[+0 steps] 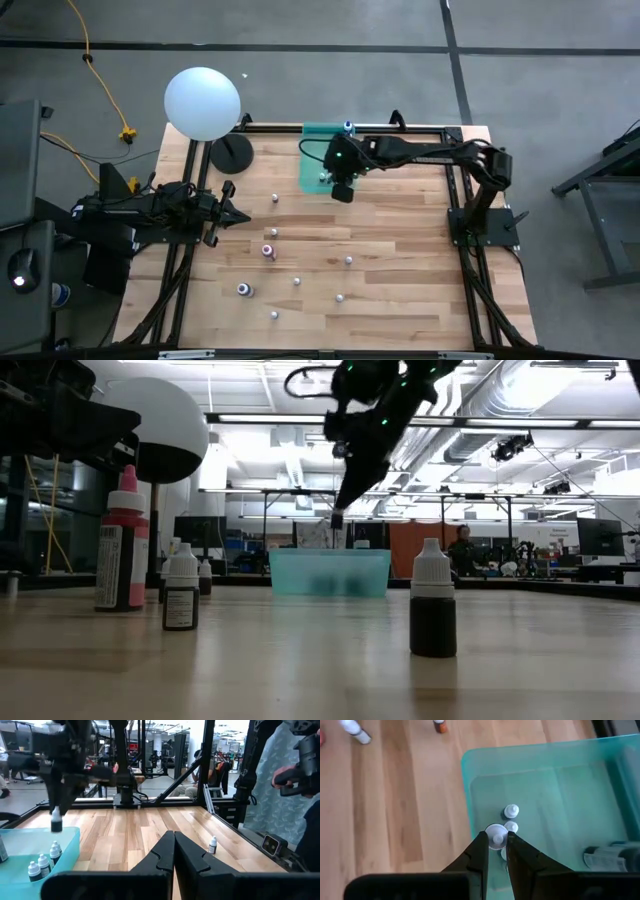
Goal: Pick & Place food coloring
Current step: Put the green food coloring bottle into the light blue bin
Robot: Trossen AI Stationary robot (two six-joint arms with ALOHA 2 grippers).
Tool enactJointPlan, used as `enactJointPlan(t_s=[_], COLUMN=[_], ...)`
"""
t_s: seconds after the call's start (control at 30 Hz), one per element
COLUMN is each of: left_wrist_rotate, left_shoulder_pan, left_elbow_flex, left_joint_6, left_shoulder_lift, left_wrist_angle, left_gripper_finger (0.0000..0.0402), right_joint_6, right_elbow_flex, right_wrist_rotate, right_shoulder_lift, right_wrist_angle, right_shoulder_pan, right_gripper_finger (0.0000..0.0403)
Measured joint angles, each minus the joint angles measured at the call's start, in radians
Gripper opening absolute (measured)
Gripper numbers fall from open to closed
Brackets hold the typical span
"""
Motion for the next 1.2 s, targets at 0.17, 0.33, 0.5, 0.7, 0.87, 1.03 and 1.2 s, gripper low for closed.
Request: enactJointPlan(t_s=[0.17, 0.33, 0.5, 0.7, 0.87, 1.03, 1.2], left_wrist_rotate=[0.0, 0.0, 0.0, 0.0, 0.0, 0.0, 0.0], left_shoulder_pan=[0.0, 0.0, 0.0, 0.0, 0.0, 0.0, 0.0], left_elbow_flex=[0.0, 0.0, 0.0, 0.0, 0.0, 0.0, 0.0], left_joint_6=[0.0, 0.0, 0.0, 0.0, 0.0, 0.0, 0.0], left_shoulder_lift=[0.0, 0.0, 0.0, 0.0, 0.0, 0.0, 0.0], left_wrist_angle=[0.0, 0.0, 0.0, 0.0, 0.0, 0.0, 0.0], left_gripper_finger=[0.0001, 0.0001, 0.0001, 0.0001, 0.0001, 0.0001, 0.0001], right_joint_6=[0.003, 0.03, 0.062, 0.063, 0.063, 0.063, 0.063], right_elbow_flex=[0.049, 0.064, 0.063, 0.063, 0.063, 0.062, 0.062], right_wrist_rotate=[-0.006, -0.008, -0.01, -0.019, -0.027, -0.047, -0.049], right_shoulder_lift=[0.088, 0.145, 0.157, 0.157, 0.157, 0.157, 0.157], right_wrist_angle=[-0.001, -0.002, -0.002, -0.002, -0.002, -0.002, -0.003], right_shoulder_pan=[-0.021, -0.04, -0.05, -0.05, -0.049, -0.046, -0.036], right_gripper_finger=[0.005, 0.0048, 0.0054, 0.0052, 0.0054, 0.0057, 0.0052])
